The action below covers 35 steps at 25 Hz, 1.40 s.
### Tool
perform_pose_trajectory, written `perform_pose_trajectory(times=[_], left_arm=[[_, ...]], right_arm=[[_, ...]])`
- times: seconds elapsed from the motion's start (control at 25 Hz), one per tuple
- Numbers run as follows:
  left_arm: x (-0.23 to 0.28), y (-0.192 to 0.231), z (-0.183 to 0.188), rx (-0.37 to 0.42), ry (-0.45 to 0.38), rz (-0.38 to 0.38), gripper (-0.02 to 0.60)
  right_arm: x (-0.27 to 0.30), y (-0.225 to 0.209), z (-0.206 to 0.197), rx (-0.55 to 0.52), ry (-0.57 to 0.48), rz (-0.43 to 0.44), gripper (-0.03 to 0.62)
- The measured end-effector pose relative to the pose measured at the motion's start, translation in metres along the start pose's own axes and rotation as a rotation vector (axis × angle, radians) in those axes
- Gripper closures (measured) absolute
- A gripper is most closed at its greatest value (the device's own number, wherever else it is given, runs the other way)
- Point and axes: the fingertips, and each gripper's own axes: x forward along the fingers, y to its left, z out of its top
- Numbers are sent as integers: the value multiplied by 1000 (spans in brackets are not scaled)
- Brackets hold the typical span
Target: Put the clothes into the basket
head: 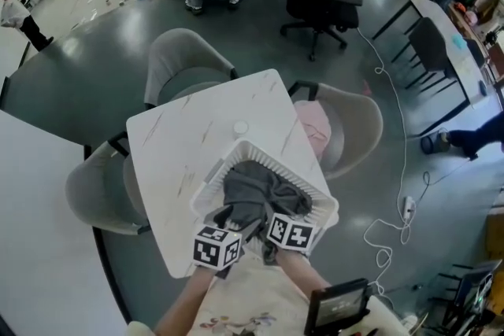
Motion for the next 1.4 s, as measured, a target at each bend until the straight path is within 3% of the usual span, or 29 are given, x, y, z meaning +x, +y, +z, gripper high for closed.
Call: perform_pose_trajectory(times=[0.28,0.4,0.68,1.24,1.4], left_arm=[[-3,1,2,-26,-34,-20,230],[-15,5,11,-48,-101,-18,230],[-62,-2,33,-10,-264,-14,236],[-111,-44,40,68,-440,21,517],[-117,-49,40,74,-468,16,560]], right_arm=[[-21,11,10,-70,-60,16,525],[-35,20,20,-130,-109,31,525],[-79,51,43,-265,-258,96,525],[-152,123,56,-482,-463,251,528],[-161,132,55,-558,-512,255,562]])
